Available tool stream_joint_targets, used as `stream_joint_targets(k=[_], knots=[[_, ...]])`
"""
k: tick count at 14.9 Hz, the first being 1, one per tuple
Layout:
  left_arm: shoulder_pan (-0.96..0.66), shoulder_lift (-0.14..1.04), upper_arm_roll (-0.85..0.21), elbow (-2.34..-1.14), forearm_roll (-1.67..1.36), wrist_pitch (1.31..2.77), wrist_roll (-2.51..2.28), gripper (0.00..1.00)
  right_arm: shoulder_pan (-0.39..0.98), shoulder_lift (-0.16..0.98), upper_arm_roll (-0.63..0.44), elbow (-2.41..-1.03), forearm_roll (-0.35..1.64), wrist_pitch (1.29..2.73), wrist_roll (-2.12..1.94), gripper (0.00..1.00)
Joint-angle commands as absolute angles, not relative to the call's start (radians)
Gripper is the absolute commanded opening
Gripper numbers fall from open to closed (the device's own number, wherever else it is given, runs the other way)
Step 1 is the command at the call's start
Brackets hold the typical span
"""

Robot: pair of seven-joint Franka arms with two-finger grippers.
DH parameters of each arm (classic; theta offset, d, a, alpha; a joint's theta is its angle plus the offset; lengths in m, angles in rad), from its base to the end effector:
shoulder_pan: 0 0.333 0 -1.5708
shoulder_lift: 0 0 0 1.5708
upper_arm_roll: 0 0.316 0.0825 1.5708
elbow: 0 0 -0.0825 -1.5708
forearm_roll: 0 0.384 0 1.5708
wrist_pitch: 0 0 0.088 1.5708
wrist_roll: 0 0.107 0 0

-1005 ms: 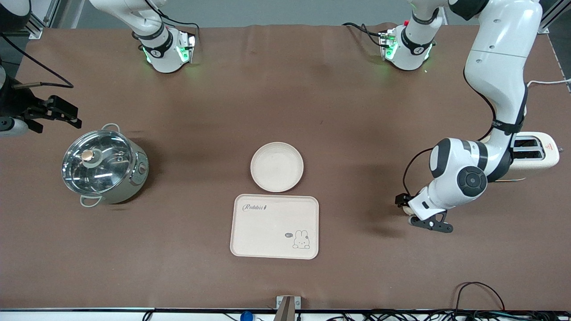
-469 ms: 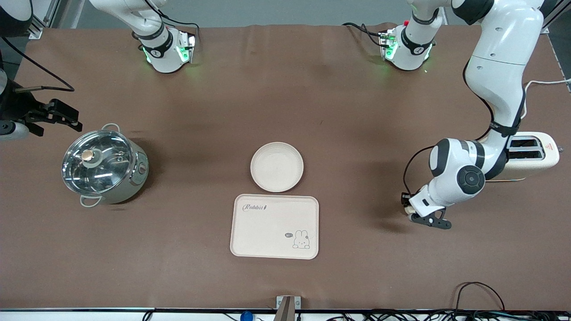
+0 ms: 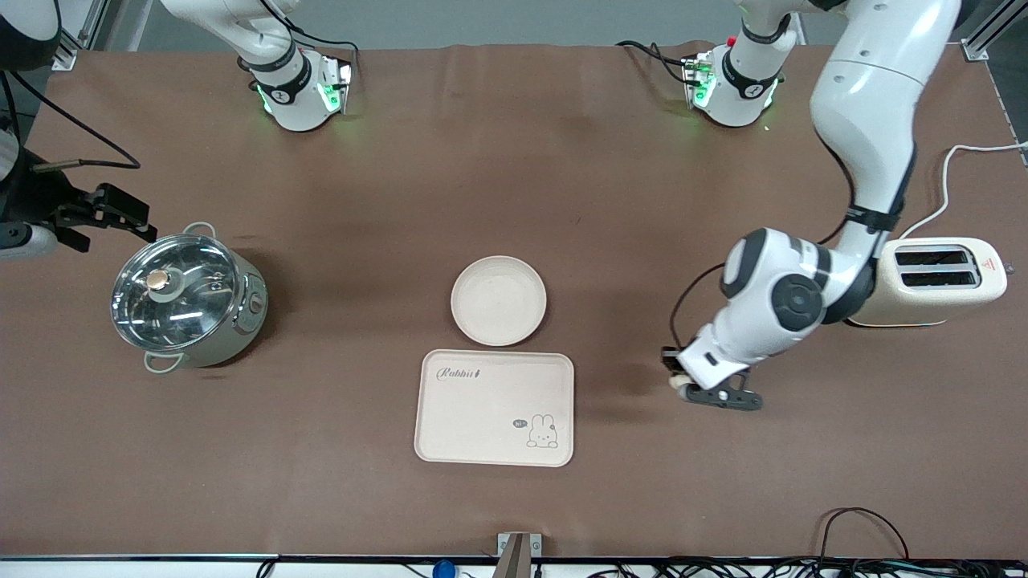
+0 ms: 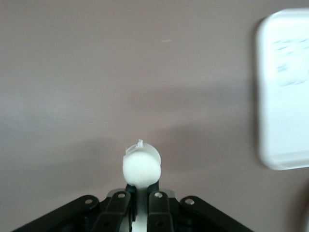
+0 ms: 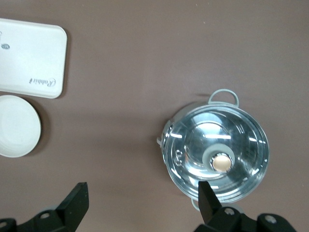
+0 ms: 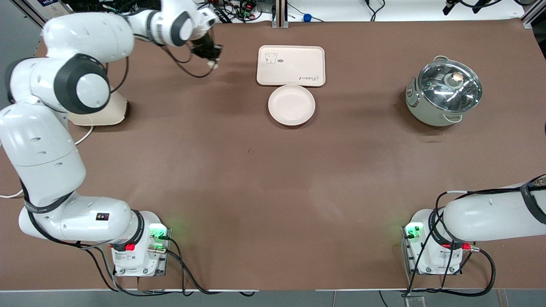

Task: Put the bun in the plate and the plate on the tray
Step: 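Carry the bun onto the plate while the right gripper reaches out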

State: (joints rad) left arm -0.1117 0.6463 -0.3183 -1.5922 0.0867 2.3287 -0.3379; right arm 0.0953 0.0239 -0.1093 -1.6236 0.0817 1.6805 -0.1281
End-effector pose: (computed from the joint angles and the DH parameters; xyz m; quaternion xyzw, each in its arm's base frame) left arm 0.6570 -0.2629 0.2820 0.9956 -0.0378 0.0347 0.0783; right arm 0.5708 0.0006 0.5961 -0.9977 -0.0532 -0.0193 0.0381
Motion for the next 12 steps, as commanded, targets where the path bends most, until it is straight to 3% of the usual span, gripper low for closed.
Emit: stream_joint_targets(k=[1, 6, 8, 9, 10, 11, 12], knots=[[-0.276, 0.679, -0.31, -1.554, 0.089, 2.312, -0.641, 0.0, 0.107, 0.08, -0.1, -1.6, 0.104, 1.706, -0.133, 1.0], [-0.477, 0.805, -0.304, -1.488, 0.087, 2.371, -1.033, 0.02, 0.146, 0.141, -0.1, -1.598, 0.115, 1.808, -0.132, 1.0], [-0.5, 0.847, -0.304, -1.483, 0.084, 2.434, -1.094, 0.09, 0.167, 0.17, -0.1, -1.595, 0.117, 1.831, -0.132, 1.0], [-0.502, 0.853, -0.304, -1.483, 0.083, 2.45, -1.103, 0.21, 0.173, 0.192, -0.1, -1.595, 0.124, 1.835, -0.132, 1.0], [-0.506, 0.859, -0.304, -1.483, 0.083, 2.453, -1.107, 0.42, 0.185, 0.215, -0.1, -1.594, 0.13, 1.838, -0.132, 1.0], [-0.509, 0.859, -0.302, -1.483, 0.089, 2.454, -1.108, 0.8, 0.211, 0.242, -0.1, -1.591, 0.126, 1.839, -0.132, 1.0], [-0.52, 0.858, -0.302, -1.482, 0.094, 2.462, -1.104, 1.0, 0.219, 0.267, -0.1, -1.583, 0.127, 1.856, -0.132, 1.0]])
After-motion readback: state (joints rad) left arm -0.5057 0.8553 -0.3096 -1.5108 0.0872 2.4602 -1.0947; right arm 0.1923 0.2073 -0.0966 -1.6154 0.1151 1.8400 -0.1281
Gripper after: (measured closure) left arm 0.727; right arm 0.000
